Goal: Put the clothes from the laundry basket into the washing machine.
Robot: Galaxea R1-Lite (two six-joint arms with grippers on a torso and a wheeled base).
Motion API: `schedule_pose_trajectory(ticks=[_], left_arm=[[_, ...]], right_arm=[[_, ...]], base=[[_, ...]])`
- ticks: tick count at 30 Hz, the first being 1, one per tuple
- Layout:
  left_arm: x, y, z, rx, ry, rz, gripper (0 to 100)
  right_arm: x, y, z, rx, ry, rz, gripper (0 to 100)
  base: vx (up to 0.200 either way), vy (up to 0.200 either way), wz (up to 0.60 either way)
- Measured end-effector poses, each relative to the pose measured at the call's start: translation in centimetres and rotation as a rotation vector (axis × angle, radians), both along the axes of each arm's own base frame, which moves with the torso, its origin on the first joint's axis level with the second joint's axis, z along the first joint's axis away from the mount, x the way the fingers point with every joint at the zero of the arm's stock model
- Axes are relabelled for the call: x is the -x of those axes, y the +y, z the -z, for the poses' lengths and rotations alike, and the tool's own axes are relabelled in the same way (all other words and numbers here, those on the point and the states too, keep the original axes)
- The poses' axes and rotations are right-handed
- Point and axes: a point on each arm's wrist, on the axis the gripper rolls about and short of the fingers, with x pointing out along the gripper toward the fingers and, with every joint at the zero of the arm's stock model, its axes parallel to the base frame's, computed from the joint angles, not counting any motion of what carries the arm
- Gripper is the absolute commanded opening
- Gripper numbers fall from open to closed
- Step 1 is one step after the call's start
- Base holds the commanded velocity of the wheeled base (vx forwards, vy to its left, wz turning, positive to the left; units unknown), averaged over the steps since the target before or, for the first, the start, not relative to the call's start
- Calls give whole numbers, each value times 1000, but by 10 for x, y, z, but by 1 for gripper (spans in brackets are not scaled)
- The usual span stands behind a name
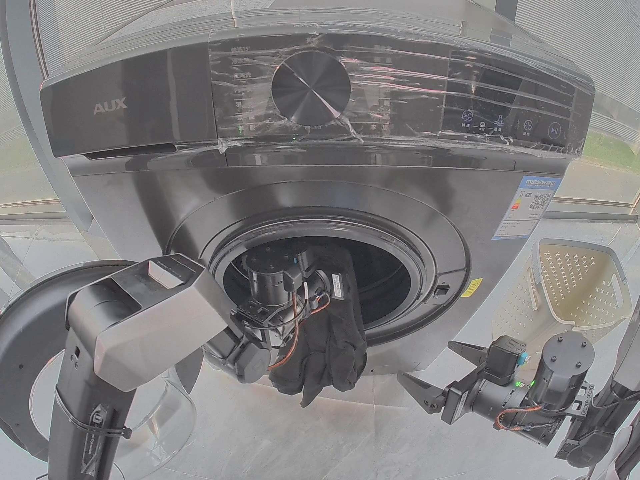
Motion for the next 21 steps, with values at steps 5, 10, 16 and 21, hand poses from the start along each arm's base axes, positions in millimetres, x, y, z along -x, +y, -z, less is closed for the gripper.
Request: schedule_pose_trajectory(ticks=[5,10,16,21], left_arm=[[-24,-10,1,6,-10,-31,0],[-48,-17,-6,32,-44,-106,0],[-75,-18,-15,69,-89,-205,0],[-88,-13,-9,71,-90,-251,100]], right_arm=[[0,0,0,0,0,0,100],[0,0,0,0,2,0,100],[0,0,0,0,2,2,100],[0,0,1,1,3,2,100]], base=[[0,0,0],[0,0,0],[0,0,0],[0,0,0]])
